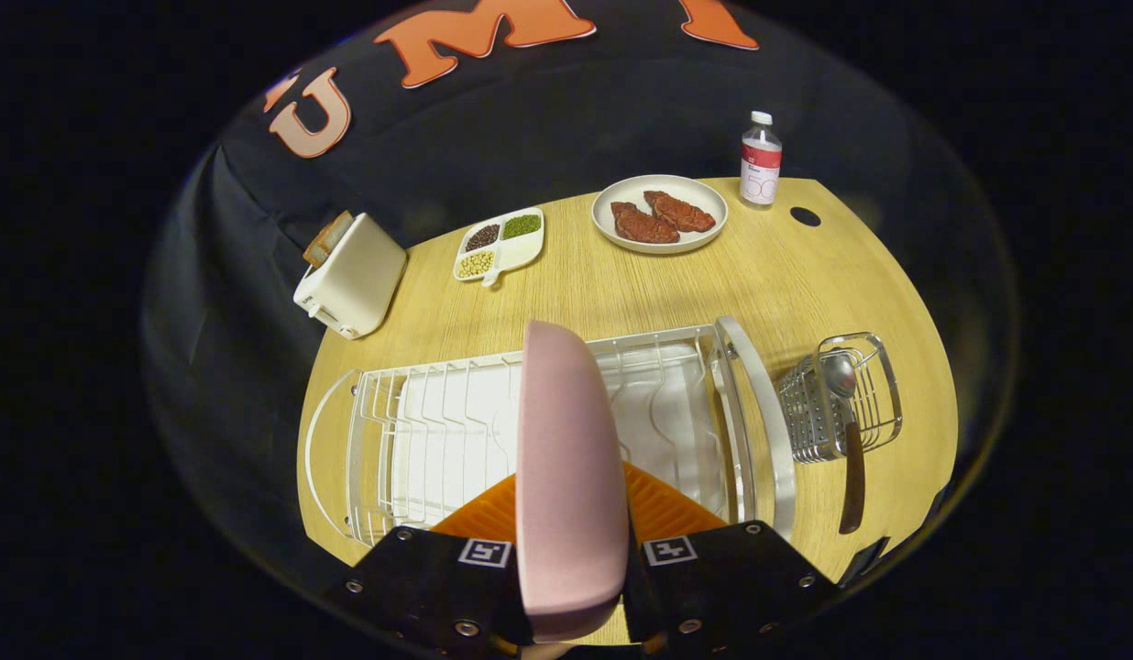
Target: Take the plate from the dish rack, then take the spoon from the basket and place it into the plate.
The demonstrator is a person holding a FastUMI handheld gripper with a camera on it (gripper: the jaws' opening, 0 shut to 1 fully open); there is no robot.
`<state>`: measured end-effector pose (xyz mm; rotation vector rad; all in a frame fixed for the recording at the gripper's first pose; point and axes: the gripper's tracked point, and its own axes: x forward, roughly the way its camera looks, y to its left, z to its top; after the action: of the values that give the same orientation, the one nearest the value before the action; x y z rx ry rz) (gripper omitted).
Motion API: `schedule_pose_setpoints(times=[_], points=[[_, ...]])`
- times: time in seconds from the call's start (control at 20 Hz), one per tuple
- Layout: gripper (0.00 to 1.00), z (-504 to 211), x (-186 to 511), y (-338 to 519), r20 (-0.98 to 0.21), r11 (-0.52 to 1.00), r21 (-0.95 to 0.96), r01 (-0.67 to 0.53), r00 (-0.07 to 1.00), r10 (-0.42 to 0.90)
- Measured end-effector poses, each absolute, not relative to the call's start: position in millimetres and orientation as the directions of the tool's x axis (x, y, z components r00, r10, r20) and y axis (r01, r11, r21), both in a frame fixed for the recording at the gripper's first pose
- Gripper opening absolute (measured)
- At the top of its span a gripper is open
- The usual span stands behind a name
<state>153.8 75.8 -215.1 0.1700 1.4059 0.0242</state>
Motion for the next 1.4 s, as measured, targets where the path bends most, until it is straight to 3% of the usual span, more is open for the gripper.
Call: schedule_pose_setpoints(times=[0.5,0.95,1.4], points=[[0.37,-195.2,174.5,73.1,-0.963,0.999,-0.035,0.015,0.267,-0.038],[0.35,-183.4,183.7,72.4,-0.944,0.994,-0.11,-0.027,0.314,-0.096],[0.3,-155.5,170.1,77.0,-0.931,0.999,0.031,0.017,0.363,0.023]])
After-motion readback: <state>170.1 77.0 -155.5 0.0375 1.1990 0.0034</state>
